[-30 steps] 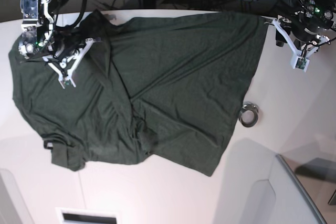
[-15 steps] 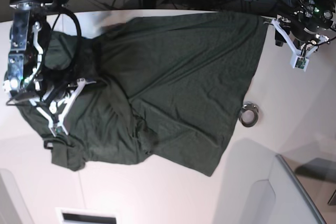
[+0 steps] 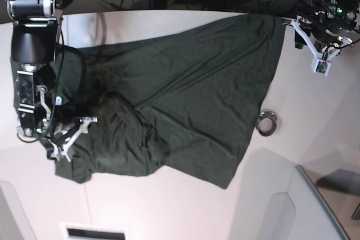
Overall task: Layout the t-shirt on the table in an organized manner, then fold the t-shirt properly
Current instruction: 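Drag the held fabric with the right gripper outward to the table edge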
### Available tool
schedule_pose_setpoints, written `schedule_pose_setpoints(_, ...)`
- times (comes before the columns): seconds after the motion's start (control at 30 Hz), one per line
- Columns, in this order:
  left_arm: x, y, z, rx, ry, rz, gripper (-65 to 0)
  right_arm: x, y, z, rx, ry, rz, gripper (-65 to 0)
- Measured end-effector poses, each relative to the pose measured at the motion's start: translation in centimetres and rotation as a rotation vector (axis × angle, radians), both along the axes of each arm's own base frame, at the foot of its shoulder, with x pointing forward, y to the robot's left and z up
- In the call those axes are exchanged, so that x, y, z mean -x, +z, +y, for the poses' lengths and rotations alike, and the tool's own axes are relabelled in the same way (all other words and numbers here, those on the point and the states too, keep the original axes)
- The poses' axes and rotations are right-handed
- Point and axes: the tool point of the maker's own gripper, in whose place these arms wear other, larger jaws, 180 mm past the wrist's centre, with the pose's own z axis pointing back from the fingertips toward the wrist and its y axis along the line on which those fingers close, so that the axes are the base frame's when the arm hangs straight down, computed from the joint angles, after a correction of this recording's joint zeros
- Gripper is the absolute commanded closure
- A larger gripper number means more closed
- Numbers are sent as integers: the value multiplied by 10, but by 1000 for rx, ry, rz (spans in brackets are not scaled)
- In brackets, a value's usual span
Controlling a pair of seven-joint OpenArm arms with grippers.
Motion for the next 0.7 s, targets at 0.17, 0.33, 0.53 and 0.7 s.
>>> schedule_pose_setpoints(0.17,11,-18,-1,35,19,49,-281,-4,49,-19,-36,-99,-202,-509)
schedule_pose_setpoints(0.33,13,-21,0,40,22,59,-281,97,64,-135,25,-586,-242,-512)
schedule_pose_setpoints(0.53,22,-35,-1,72,38,87,-281,170,19,-152,-135,-810,-181,-512)
schedule_pose_setpoints(0.7,19,-45,-10,142,34,5,-281,185,-11,-168,-161,-842,-103,-509)
